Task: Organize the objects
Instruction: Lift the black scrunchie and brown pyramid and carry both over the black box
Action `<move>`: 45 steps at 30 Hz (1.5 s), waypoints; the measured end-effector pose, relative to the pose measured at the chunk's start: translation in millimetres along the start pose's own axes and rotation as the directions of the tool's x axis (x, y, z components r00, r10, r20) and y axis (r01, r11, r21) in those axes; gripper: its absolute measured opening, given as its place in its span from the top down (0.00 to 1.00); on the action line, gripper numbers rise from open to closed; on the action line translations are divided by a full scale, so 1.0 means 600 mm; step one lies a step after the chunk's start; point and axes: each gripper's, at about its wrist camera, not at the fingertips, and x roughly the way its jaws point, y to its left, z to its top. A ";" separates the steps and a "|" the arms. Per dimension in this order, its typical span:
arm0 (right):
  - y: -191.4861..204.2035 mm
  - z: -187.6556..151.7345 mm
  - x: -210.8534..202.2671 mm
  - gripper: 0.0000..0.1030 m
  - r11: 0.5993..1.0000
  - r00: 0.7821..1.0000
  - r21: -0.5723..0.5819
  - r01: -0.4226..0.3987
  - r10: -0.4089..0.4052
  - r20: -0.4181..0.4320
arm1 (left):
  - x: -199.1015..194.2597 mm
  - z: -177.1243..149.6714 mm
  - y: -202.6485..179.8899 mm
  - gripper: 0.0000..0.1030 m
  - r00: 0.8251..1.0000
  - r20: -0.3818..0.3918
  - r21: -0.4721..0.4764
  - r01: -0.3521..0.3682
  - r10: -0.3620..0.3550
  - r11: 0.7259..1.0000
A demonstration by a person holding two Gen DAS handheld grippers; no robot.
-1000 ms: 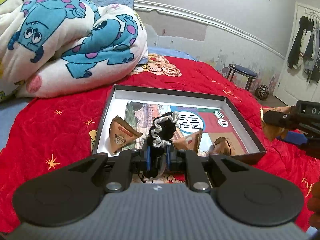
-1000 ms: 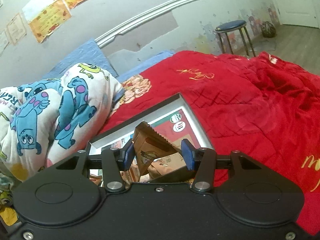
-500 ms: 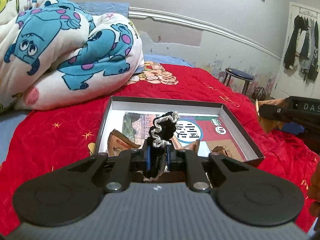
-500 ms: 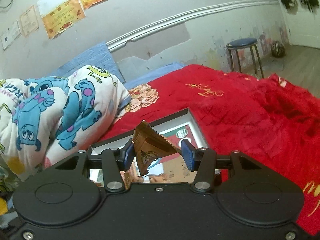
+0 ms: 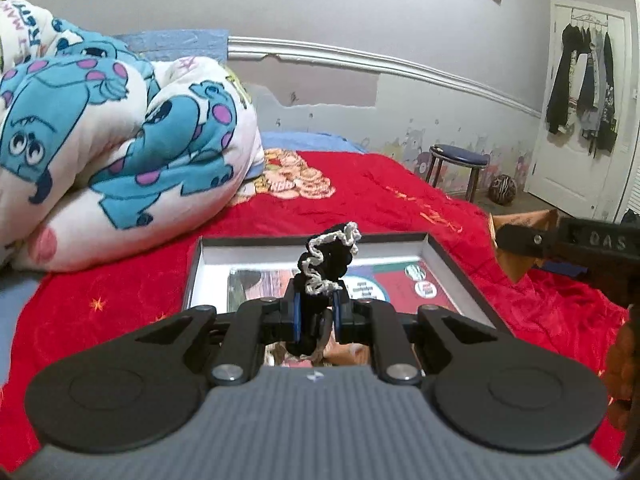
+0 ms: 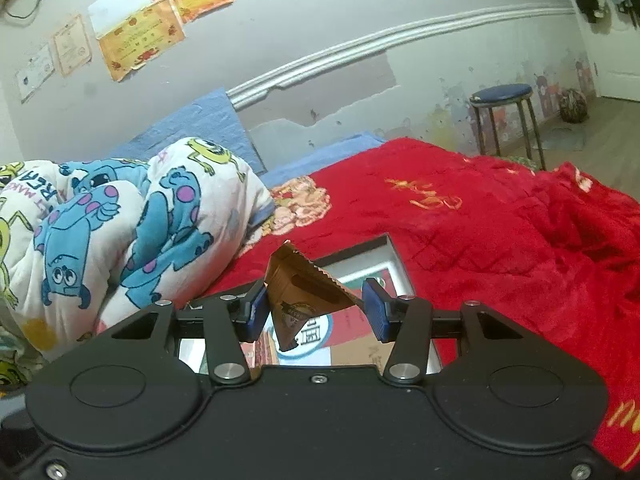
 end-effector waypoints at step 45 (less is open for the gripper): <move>-0.026 -0.022 0.135 0.54 0.999 0.996 0.034 0.011 -0.009 -0.083 | 0.162 -0.003 -0.028 0.83 0.993 -0.096 0.053 0.068 -0.063 0.996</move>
